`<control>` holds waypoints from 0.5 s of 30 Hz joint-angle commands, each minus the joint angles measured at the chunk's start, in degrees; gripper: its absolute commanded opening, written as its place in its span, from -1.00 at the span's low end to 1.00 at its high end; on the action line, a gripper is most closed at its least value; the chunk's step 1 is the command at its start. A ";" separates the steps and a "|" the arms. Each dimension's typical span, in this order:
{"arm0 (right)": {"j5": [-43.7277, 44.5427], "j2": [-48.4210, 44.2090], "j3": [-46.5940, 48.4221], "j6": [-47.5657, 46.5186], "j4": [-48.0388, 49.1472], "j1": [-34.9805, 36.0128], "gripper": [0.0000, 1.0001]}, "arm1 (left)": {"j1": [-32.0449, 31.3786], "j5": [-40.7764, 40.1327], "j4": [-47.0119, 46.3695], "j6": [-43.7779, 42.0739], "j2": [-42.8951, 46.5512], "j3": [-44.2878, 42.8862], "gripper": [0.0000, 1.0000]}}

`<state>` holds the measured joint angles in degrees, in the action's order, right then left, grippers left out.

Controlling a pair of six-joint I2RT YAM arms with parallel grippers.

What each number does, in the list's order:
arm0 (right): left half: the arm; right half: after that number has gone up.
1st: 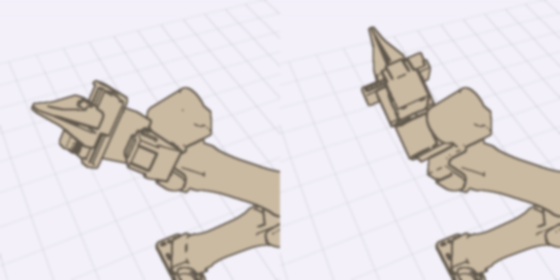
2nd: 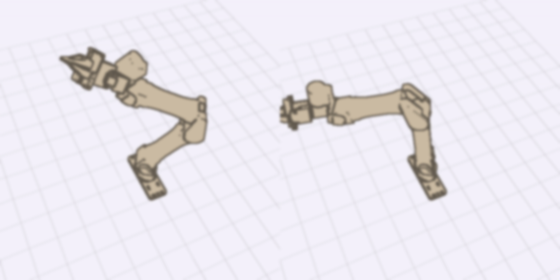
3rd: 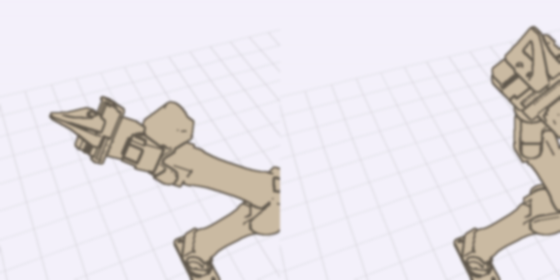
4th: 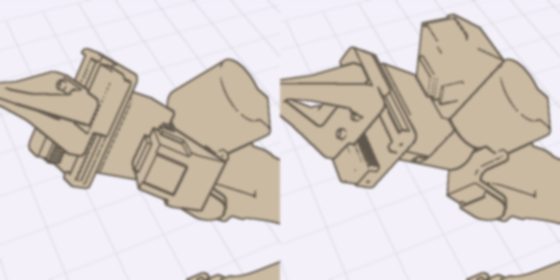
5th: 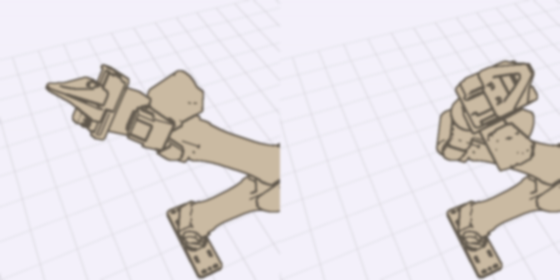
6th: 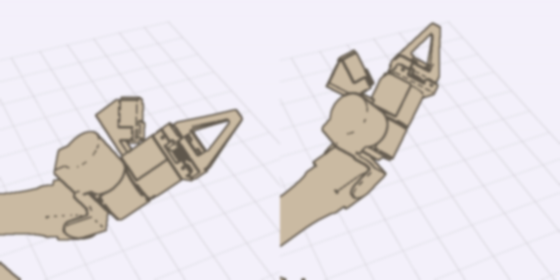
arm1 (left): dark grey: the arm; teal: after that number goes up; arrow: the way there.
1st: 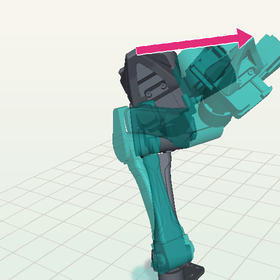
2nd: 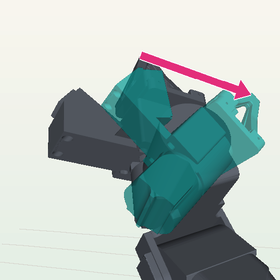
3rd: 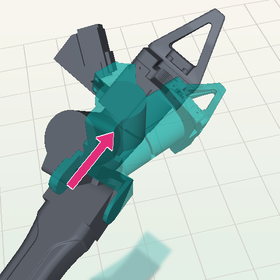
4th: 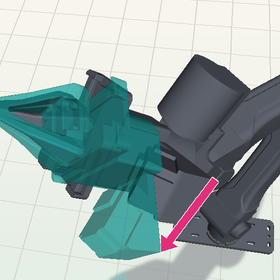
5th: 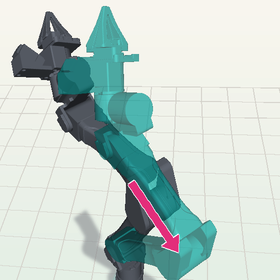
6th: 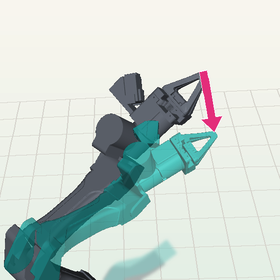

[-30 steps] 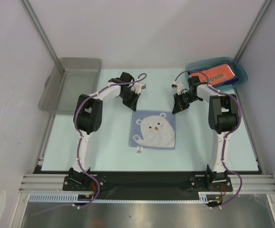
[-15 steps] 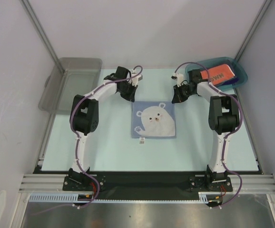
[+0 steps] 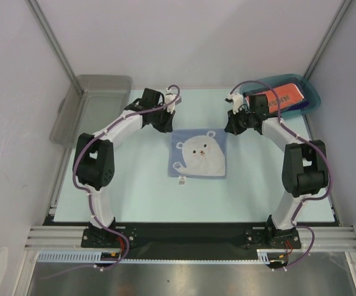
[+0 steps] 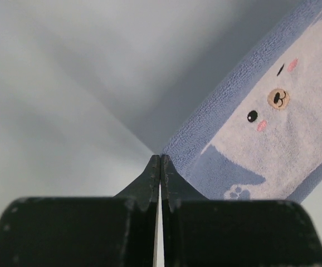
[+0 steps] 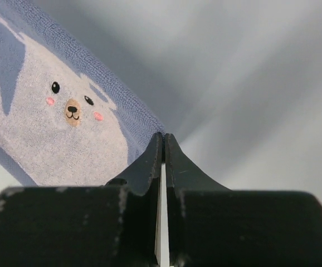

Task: Fold and stack the towels
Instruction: Fold the towel

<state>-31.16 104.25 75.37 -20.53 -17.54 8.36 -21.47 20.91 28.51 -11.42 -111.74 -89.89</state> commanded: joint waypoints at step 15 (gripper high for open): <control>12.08 -13.54 -13.05 10.59 1.11 3.33 -1.00 | -4.10 -5.43 -1.97 0.96 10.66 12.97 -0.99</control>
<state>-23.88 94.52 63.86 -13.43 -15.68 10.79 -25.30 18.26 26.92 -10.94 -105.80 -79.44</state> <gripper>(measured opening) 0.020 0.006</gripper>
